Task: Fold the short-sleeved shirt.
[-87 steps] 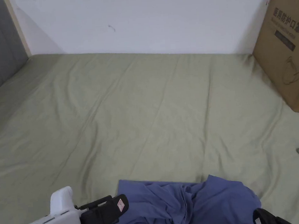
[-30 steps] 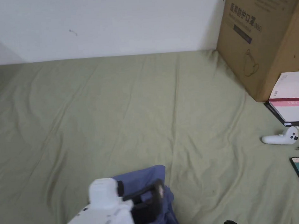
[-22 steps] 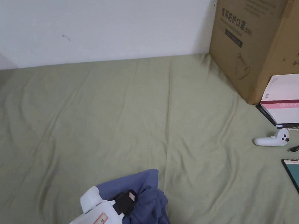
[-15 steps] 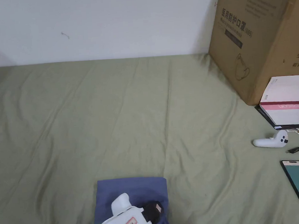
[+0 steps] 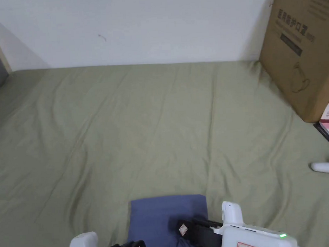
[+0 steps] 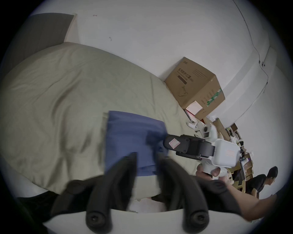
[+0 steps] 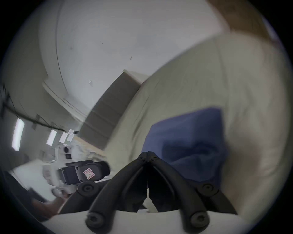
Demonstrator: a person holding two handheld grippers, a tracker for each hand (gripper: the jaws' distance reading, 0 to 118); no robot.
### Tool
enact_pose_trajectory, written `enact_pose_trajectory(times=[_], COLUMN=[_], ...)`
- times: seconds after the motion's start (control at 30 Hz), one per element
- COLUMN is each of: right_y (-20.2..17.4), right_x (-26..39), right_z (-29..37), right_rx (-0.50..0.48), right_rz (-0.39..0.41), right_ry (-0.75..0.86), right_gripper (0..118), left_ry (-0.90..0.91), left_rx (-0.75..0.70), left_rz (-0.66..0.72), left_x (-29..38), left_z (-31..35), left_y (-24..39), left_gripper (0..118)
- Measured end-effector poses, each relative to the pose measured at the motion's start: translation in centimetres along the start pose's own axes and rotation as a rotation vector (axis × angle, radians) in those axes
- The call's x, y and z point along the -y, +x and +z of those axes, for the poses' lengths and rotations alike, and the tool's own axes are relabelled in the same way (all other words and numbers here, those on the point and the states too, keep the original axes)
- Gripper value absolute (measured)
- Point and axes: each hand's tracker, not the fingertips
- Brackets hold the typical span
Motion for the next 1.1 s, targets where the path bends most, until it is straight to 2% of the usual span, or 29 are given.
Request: enact_pose_trajectory(times=[0.03, 0.07, 0.1, 0.13, 0.23, 0.27, 0.37, 0.47, 0.5, 0.53, 0.57, 0.6, 0.63, 0.67, 0.73, 0.8, 0.9, 1.1], right_y=[1.5, 2.1, 2.8, 3.5, 4.5, 4.3, 4.3, 4.2, 4.1, 4.0, 3.4, 3.0, 2.5, 1.9, 0.7, -0.8, -3.3, -7.7], right_x=[-0.1, 0.1, 0.3, 0.5, 0.6, 0.6, 0.8, 0.6, 0.5, 0.5, 0.5, 0.5, 0.6, 0.6, 0.6, 0.9, 1.5, 3.0], right_z=[-1.0, -1.4, -1.7, -1.8, -0.4, 0.1, 0.5, 0.0, -0.2, -0.4, -0.5, -0.6, -0.6, -0.5, -0.2, 0.2, 0.6, 1.1], right_rx=[-0.046, 0.053, 0.182, 0.258, 0.134, 0.171, 0.165, 0.166, 0.165, 0.165, 0.174, 0.183, 0.181, 0.173, 0.113, 0.066, 0.065, 0.007], right_rz=[-0.074, -0.059, -0.023, -0.001, -0.124, -0.108, -0.104, -0.108, -0.114, -0.114, -0.098, -0.082, -0.072, -0.055, -0.053, -0.053, -0.011, 0.015], right_ry=[-0.045, -0.077, -0.106, -0.138, -0.076, -0.076, -0.088, -0.094, -0.096, -0.097, -0.098, -0.097, -0.097, -0.088, -0.082, -0.069, -0.062, -0.055], right_gripper=[0, 0, 0, 0, 0, 0, 0, 0, 0, 0, 0, 0, 0, 0, 0, 0, 0, 0], left_ry=[-0.001, -0.003, 0.003, 0.009, -0.015, -0.033, -0.115, -0.186, -0.216, -0.208, -0.189, -0.207, -0.223, -0.213, -0.219, -0.216, -0.207, -0.122], left_rx=[-0.018, -0.016, -0.009, -0.005, 0.075, 0.117, 0.235, 0.386, 0.385, 0.327, 0.228, 0.169, 0.226, 0.227, 0.154, 0.171, 0.099, -0.109], left_rz=[0.017, 0.031, 0.042, 0.054, 0.135, 0.174, 0.291, 0.355, 0.374, 0.362, 0.356, 0.373, 0.460, 0.423, 0.256, 0.270, 0.279, 0.266], left_x=[-0.3, -0.5, -0.6, -0.8, -1.5, -1.6, -1.4, -0.4, 0.0, 0.1, -0.1, -0.3, -0.4, -0.8, -2.2, -3.0, -4.8, -11.8], left_z=[-0.1, -0.3, -0.6, -1.4, -3.9, -5.2, -9.9, -14.6, -15.9, -16.0, -16.1, -16.1, -16.1, -15.7, -14.2, -12.8, -10.0, 1.4], left_y=[-1.1, -2.3, -3.4, -4.4, -7.4, -8.1, -10.0, -10.0, -10.0, -8.0, -7.9, -8.2, -8.8, -8.5, -7.7, -9.7, -15.6, -27.7], left_gripper=[70, 82, 90, 95, 101, 101, 101, 98, 97, 81, 45, 36, 34, 32, 30, 30, 30, 29])
